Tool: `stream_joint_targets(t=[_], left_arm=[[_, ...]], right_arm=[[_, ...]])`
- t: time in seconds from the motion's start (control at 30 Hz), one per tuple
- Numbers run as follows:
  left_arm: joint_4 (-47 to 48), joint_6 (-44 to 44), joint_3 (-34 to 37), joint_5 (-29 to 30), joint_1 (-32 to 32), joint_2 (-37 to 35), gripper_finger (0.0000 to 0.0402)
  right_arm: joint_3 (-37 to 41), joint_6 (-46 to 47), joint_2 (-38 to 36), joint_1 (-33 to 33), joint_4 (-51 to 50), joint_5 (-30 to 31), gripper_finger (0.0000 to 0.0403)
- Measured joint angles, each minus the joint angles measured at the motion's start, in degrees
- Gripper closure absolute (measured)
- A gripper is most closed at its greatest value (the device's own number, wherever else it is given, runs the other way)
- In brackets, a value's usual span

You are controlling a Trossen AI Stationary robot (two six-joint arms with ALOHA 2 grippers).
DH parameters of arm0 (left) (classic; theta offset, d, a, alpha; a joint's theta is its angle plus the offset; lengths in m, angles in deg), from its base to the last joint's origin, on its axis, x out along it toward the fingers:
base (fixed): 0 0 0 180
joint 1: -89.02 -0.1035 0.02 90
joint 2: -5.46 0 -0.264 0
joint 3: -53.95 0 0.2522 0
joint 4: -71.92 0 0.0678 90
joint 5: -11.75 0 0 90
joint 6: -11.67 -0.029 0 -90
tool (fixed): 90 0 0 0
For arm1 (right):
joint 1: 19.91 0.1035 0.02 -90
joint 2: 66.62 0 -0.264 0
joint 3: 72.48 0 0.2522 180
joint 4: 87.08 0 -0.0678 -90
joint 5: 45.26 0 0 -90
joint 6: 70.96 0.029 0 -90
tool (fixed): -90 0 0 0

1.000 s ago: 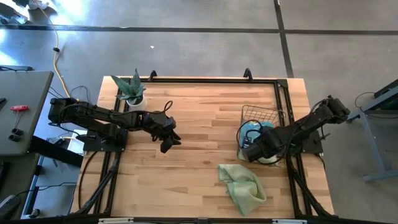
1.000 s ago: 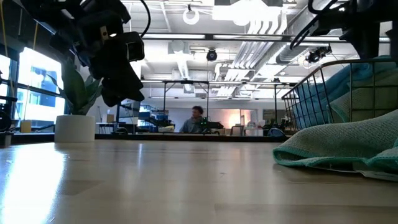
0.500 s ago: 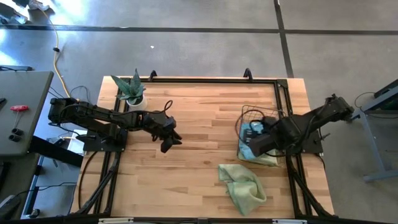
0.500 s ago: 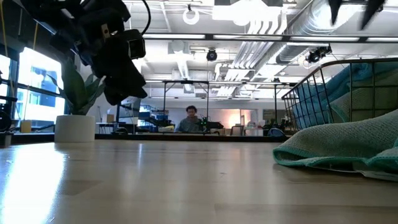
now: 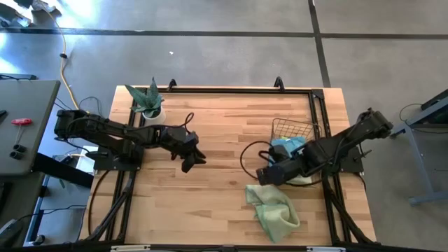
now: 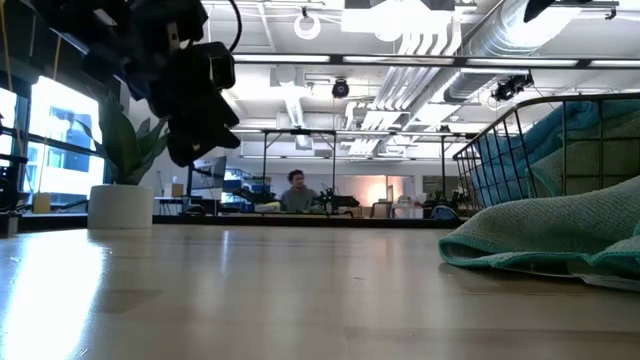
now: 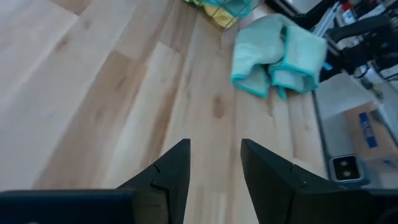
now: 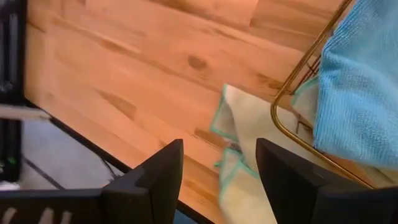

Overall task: Fold microfiber towels
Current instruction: Fold the green microfiber cloth

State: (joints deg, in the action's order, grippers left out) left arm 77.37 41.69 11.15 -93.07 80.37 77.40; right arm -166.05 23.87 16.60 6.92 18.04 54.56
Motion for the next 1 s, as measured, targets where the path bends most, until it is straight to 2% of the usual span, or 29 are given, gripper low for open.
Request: stream_joint_targets(t=[0.17, 0.33, 0.47, 0.63, 0.8, 1.0], left_arm=[[-5.1, 3.8, 0.0, 1.9, 3.7, 0.1, 0.0268], [-11.5, 6.4, 0.0, 9.1, 10.0, 0.2, 0.0268], [-17.2, 4.1, 0.0, 14.7, 15.5, 0.2, 0.0268], [-24.6, -0.4, 0.0, 22.0, 22.6, 1.6, 0.0268], [-31.2, -0.7, -0.9, 29.2, 28.2, 6.7, 0.0268], [-31.6, -5.4, -9.8, 30.2, 31.1, 16.9, 0.0268]], right_arm=[[0.0, -1.3, 1.7, 3.2, -3.2, -1.6, 0.0208], [0.0, -1.4, 3.6, 7.5, -4.2, -1.6, 0.0208], [0.0, -1.3, 4.3, 10.5, -4.4, -1.2, 0.0208], [0.0, -1.3, 4.3, 12.9, -5.6, 2.3, 0.0208], [0.0, -1.5, 4.3, 14.3, -7.2, 3.7, 0.0208], [0.0, -3.4, 4.3, 14.9, -8.8, 3.7, 0.0208]])
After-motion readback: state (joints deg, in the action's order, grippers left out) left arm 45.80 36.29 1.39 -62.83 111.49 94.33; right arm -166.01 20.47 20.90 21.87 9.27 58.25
